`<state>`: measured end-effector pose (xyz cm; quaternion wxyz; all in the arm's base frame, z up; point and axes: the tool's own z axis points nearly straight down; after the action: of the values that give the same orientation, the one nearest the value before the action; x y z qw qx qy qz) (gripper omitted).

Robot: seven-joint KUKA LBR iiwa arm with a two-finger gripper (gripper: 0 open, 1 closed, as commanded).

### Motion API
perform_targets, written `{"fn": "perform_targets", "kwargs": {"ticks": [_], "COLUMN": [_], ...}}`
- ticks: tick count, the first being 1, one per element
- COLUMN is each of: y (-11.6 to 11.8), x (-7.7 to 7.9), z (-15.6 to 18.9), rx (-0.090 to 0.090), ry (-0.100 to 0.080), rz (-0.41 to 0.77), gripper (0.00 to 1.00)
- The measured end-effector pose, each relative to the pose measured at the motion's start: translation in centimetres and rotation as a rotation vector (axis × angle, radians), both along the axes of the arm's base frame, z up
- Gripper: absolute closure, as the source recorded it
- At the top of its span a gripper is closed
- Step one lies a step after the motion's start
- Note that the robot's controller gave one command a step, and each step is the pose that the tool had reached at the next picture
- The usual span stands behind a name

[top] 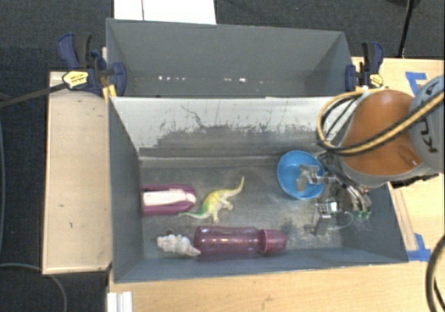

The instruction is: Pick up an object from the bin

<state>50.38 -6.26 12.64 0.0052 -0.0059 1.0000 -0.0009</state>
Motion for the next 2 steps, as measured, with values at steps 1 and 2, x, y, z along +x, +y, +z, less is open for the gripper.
{"fn": "perform_targets", "kwargs": {"ticks": [1, 2], "y": [3.4, 1.1], "x": [0.1, -0.1], "z": [-2.0, -0.7], "rx": [0.004, 0.0], "ry": [0.008, -0.002], "rz": [0.034, 0.065], "gripper": [0.0, 0.0]}}
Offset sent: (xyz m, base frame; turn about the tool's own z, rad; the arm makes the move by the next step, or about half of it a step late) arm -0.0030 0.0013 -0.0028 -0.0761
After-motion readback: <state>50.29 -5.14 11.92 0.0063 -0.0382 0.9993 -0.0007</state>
